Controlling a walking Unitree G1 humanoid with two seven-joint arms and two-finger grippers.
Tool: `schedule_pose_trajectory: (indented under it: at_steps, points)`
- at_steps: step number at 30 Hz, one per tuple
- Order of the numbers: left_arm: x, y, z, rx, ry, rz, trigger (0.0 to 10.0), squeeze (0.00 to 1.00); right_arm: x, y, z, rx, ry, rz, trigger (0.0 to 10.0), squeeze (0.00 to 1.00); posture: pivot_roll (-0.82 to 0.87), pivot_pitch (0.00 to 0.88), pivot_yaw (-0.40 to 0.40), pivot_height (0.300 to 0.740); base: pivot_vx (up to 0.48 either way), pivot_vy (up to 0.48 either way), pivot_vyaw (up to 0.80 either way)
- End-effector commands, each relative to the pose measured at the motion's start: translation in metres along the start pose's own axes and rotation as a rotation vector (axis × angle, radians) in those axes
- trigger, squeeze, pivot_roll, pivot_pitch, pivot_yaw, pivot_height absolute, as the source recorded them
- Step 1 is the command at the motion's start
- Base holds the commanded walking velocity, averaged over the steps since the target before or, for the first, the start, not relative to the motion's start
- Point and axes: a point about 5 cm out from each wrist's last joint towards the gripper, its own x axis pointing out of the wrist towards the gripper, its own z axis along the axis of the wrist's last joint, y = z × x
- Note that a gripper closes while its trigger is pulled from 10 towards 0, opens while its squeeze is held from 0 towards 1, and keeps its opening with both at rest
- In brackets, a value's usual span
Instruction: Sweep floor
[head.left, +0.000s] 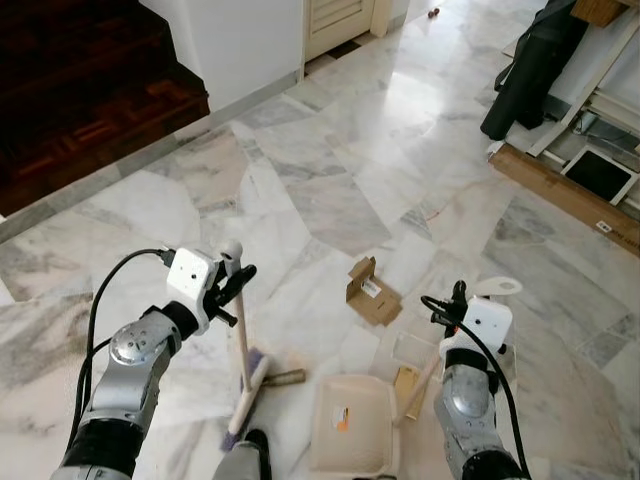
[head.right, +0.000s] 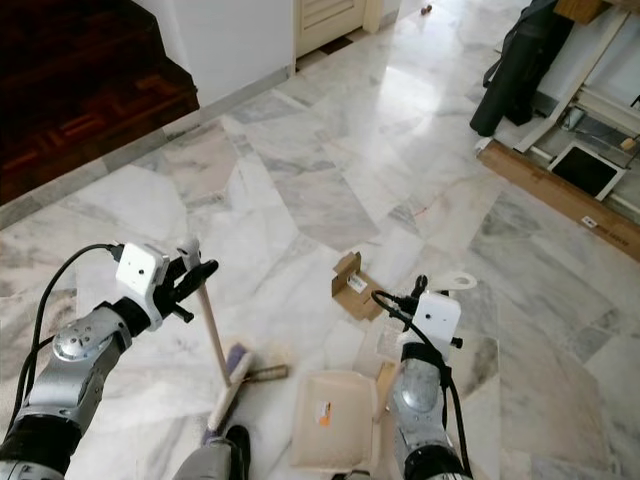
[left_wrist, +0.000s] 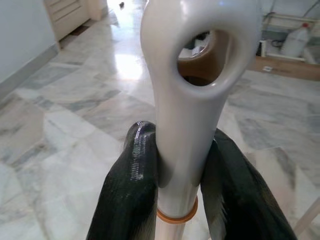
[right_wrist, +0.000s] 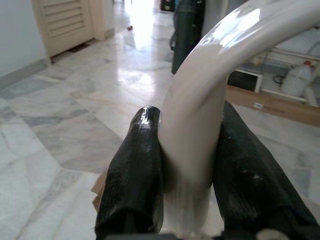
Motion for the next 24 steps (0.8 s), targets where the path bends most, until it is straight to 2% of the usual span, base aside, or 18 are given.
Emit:
schedule_pose_trajectory:
  at_steps: [1, 7, 11, 17, 19, 24]
  points:
    - [-0.002, -0.004, -0.003, -0.028, 0.011, -0.036, 10.0, 0.00, -0.004, -0.007, -0.007, -0.021, 0.023, -0.024, 10.0, 0.00, 0.21, 0.227, -0.055, 0.740, 0.000, 0.000, 0.00]
    - [-0.001, -0.004, -0.002, -0.027, 0.011, -0.043, 10.0, 0.00, -0.006, -0.009, -0.013, -0.163, 0.053, -0.079, 10.0, 0.00, 0.23, 0.223, -0.050, 0.740, 0.000, 0.000, 0.00]
    - [-0.001, -0.004, 0.001, -0.038, 0.010, -0.055, 10.0, 0.00, -0.007, -0.008, -0.018, -0.174, 0.095, -0.110, 10.0, 0.00, 0.24, 0.232, -0.050, 0.740, 0.000, 0.000, 0.00]
    - [-0.004, -0.011, 0.003, -0.111, 0.022, -0.125, 10.0, 0.00, -0.005, -0.001, -0.016, -0.177, 0.099, -0.110, 10.0, 0.00, 0.24, 0.244, -0.051, 0.740, 0.000, 0.000, 0.00]
    - [-0.004, -0.015, 0.004, -0.162, 0.022, -0.158, 10.0, 0.05, -0.003, -0.001, -0.014, -0.193, 0.091, -0.137, 10.0, 0.00, 0.24, 0.245, -0.051, 0.740, 0.000, 0.000, 0.00]
    - [-0.005, -0.021, 0.007, -0.229, 0.039, -0.234, 10.0, 0.00, -0.002, 0.001, -0.013, -0.209, 0.083, -0.139, 10.0, 0.00, 0.24, 0.248, -0.052, 0.740, 0.000, 0.000, 0.00]
